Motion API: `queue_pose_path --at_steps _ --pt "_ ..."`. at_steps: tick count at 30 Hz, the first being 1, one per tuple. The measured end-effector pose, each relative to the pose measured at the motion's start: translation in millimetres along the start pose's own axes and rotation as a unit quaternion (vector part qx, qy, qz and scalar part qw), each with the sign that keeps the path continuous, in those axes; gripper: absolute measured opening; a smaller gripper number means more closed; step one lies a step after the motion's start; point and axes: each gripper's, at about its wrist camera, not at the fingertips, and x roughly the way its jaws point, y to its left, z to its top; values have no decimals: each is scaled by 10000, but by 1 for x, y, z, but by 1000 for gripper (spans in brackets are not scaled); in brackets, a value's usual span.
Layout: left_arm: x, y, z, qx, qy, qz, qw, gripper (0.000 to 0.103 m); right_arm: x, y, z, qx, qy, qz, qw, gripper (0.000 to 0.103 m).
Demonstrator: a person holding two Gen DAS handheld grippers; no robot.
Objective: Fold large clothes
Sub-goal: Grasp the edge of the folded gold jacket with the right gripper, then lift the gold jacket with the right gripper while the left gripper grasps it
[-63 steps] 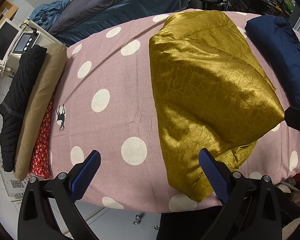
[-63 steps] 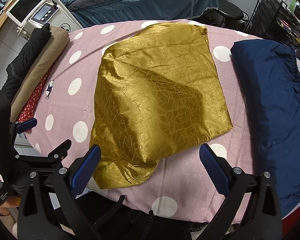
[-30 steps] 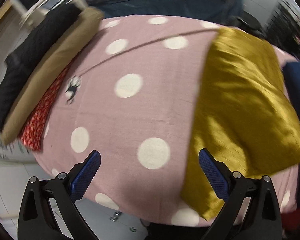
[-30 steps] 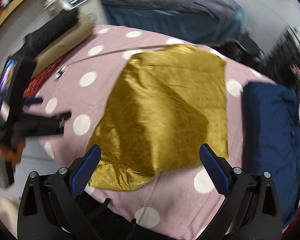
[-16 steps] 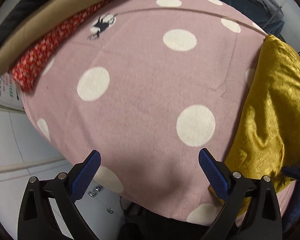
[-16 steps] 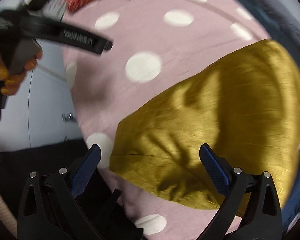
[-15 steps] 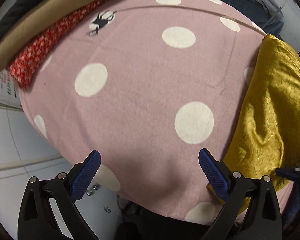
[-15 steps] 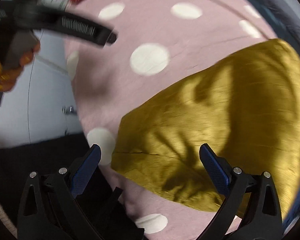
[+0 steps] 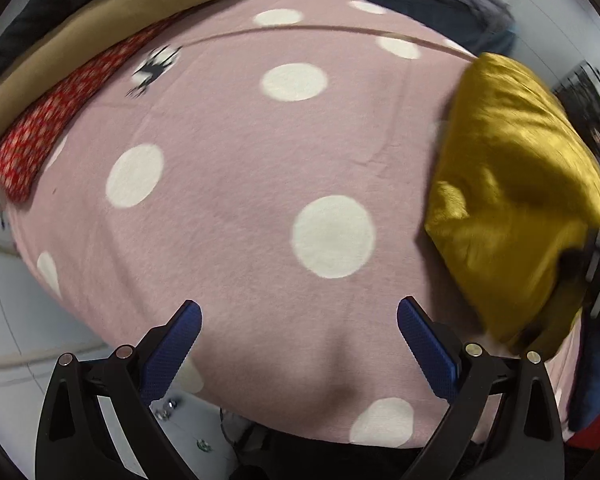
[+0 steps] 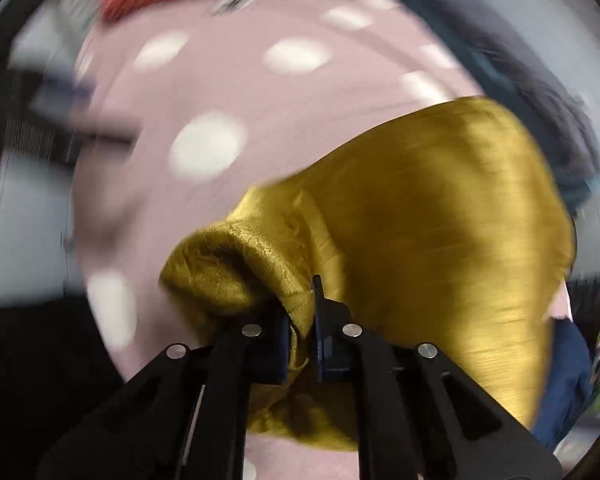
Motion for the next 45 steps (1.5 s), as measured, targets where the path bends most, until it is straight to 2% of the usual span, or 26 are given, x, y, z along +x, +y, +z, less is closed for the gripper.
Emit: queue_pose_path --at_steps 3,5,8,11,15,17,20,22,24,25,26,27,28,29,30,31,36,38,40,42,43,44,45 --pt "-11 -33 3 462 -267 -379 9979 96 -37 -73 16 1170 -580 -21 9914 8" --pt "-17 -57 8 752 -371 -677 9942 96 -57 -121 19 1930 -888 156 9770 8" --pt "-29 -101 14 1304 -533 -1137 9835 96 -82 -164 15 2574 -1215 383 9579 8" --pt "-38 -147 19 1802 -659 -1473 9703 96 -106 -176 14 2799 -1511 501 9468 8" --pt "-57 -209 24 2332 -876 -1980 9480 96 -127 -179 33 2871 -1936 536 9366 8" --pt "-66 -232 26 2519 -1168 -1962 9404 96 -150 -178 30 2803 -2285 543 9307 8" --pt "-72 -257 30 2587 -1563 -1700 9379 96 -186 -179 27 2763 -2709 527 9206 8" --pt "-71 -274 37 2386 -1692 -1532 9439 96 -210 -182 24 2859 -3011 618 9076 8" --pt "-71 -287 47 2199 -1815 -1435 9477 96 -232 -182 24 2802 -3249 607 9012 8" --pt "-72 -294 53 2071 -1889 -1399 9497 81 -243 -180 24 2723 -3340 520 9009 8" --pt "-75 -297 57 2026 -1954 -1421 9490 52 -253 -177 25 2641 -3427 415 9006 8" --pt "-79 -300 61 1986 -2077 -1252 9496 44 -265 -174 24 2565 -3520 312 8996 8" --pt "-83 -300 65 1950 -2137 -1140 9504 30 -277 -171 23 2506 -3606 210 8982 8" --pt "-90 -295 70 1856 -2140 -1184 9517 16 -288 -169 21 2462 -3687 44 8963 8" --pt "-98 -286 74 1754 -2185 -1252 9518 9 -296 -169 17 2445 -3748 -78 8943 7" --pt "-108 -274 77 1747 -2270 -1349 9486 8 -306 -169 11 2457 -3835 -173 8901 7" --pt "-177 -208 91 1672 -3020 -1377 9284 4 -358 -176 -30 2633 -4308 -353 8625 7" --pt "-218 -183 99 1599 -3404 -1472 9148 4 -380 -175 -47 2612 -4581 -181 8495 7" --pt "-266 -169 102 1703 -3861 -1376 8961 4 -404 -165 -56 2397 -4899 -68 8382 7" --pt "-302 -162 101 1695 -4094 -1469 8844 4 -434 -151 -61 2103 -5240 -27 8253 7" --pt "-326 -158 98 1666 -4277 -1604 8738 4 -447 -147 -63 2023 -5400 -29 8170 7" --pt "-345 -156 94 1679 -4481 -1641 8626 4 -464 -143 -68 1934 -5628 43 8037 7" --pt "-366 -155 87 1715 -4734 -1641 8483 4 -475 -141 -71 1880 -5800 99 7925 7"
